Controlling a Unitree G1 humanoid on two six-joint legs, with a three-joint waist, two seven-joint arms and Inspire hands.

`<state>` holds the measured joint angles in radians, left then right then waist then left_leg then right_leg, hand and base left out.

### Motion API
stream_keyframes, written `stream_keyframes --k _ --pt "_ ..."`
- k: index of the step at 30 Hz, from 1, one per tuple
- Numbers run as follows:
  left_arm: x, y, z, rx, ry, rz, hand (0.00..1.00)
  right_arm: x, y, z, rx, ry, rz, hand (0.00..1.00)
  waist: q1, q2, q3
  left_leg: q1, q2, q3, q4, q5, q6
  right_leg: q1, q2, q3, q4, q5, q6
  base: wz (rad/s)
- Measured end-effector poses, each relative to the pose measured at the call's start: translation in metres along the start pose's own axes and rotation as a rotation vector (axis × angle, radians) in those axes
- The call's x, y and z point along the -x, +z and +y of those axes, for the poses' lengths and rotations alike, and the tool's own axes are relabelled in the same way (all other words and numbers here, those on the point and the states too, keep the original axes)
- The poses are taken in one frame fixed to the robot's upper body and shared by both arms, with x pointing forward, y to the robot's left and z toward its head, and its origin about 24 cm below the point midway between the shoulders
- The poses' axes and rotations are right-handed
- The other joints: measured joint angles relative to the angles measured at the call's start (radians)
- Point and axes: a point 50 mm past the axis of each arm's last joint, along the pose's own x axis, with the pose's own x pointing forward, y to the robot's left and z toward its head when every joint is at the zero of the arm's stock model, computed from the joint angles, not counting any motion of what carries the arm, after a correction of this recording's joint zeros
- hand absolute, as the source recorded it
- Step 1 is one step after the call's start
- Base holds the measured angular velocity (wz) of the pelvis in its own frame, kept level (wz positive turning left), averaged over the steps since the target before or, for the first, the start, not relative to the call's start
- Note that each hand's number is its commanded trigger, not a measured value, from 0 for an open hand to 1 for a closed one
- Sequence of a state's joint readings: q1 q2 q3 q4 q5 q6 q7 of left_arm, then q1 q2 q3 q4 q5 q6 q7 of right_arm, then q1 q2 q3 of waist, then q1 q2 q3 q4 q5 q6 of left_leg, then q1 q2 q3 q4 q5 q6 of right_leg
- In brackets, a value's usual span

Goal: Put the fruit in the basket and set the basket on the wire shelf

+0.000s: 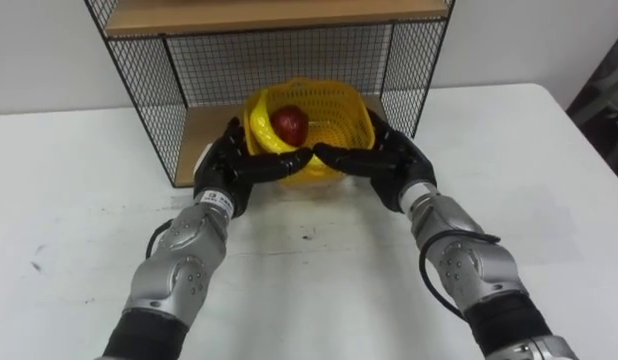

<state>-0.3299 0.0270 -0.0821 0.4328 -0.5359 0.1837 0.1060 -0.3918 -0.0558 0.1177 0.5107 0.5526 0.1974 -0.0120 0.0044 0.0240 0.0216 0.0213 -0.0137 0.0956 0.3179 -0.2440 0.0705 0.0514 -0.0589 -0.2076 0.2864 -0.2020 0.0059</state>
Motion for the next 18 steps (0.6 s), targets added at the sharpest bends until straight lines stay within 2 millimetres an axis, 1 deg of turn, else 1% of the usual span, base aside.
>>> stream_keyframes --k 5,12,18 --pt "0.000 -0.005 0.002 -0.004 0.008 0.033 0.00 -0.001 -0.007 -0.001 -0.008 -0.010 0.028 0.00 0.000 0.000 -0.0003 0.039 -0.001 -0.001 -0.014 0.000 0.000 0.039 0.001 -0.003 -0.014 0.000 0.001 0.00" --pt "0.000 -0.009 0.001 -0.008 0.004 0.054 0.00 -0.001 -0.011 0.001 -0.005 -0.025 0.042 0.00 -0.003 0.002 -0.0018 0.047 -0.001 -0.004 -0.012 0.000 0.000 0.050 -0.001 -0.014 -0.013 0.000 0.001 0.01" --pt "0.000 -0.012 0.001 -0.013 0.006 0.068 0.00 -0.001 -0.014 0.002 -0.008 -0.040 0.053 0.00 -0.003 0.002 -0.0020 0.059 -0.002 -0.004 -0.012 0.000 0.000 0.062 -0.002 -0.015 -0.011 0.000 0.001 0.01"
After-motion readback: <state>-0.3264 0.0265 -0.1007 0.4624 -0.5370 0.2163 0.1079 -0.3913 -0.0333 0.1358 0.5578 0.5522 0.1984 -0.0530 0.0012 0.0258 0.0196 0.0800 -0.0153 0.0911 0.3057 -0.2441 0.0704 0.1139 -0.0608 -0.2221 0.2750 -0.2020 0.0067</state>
